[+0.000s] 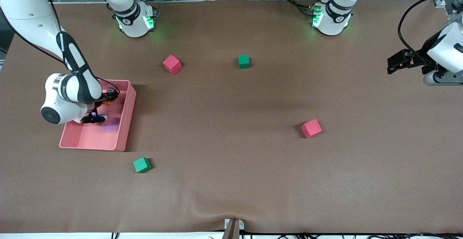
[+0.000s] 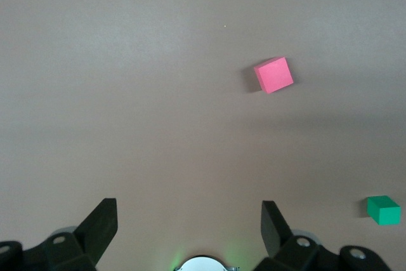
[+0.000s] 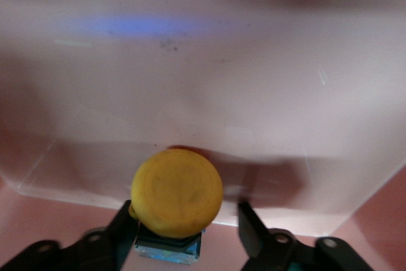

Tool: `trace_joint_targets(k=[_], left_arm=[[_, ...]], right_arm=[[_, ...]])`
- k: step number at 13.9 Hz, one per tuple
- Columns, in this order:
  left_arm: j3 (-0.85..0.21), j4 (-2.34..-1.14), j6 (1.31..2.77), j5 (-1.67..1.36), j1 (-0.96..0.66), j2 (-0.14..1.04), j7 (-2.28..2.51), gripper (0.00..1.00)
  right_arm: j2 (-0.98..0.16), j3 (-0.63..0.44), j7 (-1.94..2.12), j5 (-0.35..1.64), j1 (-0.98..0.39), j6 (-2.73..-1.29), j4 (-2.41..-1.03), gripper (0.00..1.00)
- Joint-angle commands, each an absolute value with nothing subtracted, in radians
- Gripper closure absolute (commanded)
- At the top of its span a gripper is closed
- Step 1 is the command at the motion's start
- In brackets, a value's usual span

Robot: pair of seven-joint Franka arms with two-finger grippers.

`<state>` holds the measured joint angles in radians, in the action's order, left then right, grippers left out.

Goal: Place and upright button with both arms
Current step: 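Lower the right gripper and close it on the yellow button's base, then lift the button out of the tray with the right gripper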

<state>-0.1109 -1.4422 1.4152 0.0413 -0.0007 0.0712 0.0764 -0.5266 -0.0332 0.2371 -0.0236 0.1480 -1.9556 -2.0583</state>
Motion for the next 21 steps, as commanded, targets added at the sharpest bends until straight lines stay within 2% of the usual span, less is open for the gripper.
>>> trace_joint_targets(k=[1,5,7,17,21], left_arm=[[-0.114,-1.425,1.407,0.043,-0.002,0.083,0.057,0.0],[-0.124,-1.425,1.407,0.043,-0.003,0.087,0.057,0.0],[-0.129,-1.424,1.407,0.043,-0.002,0.087,0.058,0.0],[-0.129,-1.424,1.408,0.043,0.0,0.089,0.058,0.0],[-0.127,-1.425,1.427,0.043,0.002,0.104,0.06,0.0]], right_arm=[[-0.518,-0.029,0.229,-0.034,0.147,-1.957,-2.082,0.57],[-0.515,-0.029,0.226,-0.034,0.133,-1.915,-2.08,0.91],[-0.506,-0.029,0.218,-0.031,0.133,-1.885,-2.074,0.98],[-0.417,-0.022,0.232,-0.005,0.088,-1.615,-1.81,0.97],[-0.367,-0.017,0.276,0.168,0.003,-1.615,-1.738,0.96]])
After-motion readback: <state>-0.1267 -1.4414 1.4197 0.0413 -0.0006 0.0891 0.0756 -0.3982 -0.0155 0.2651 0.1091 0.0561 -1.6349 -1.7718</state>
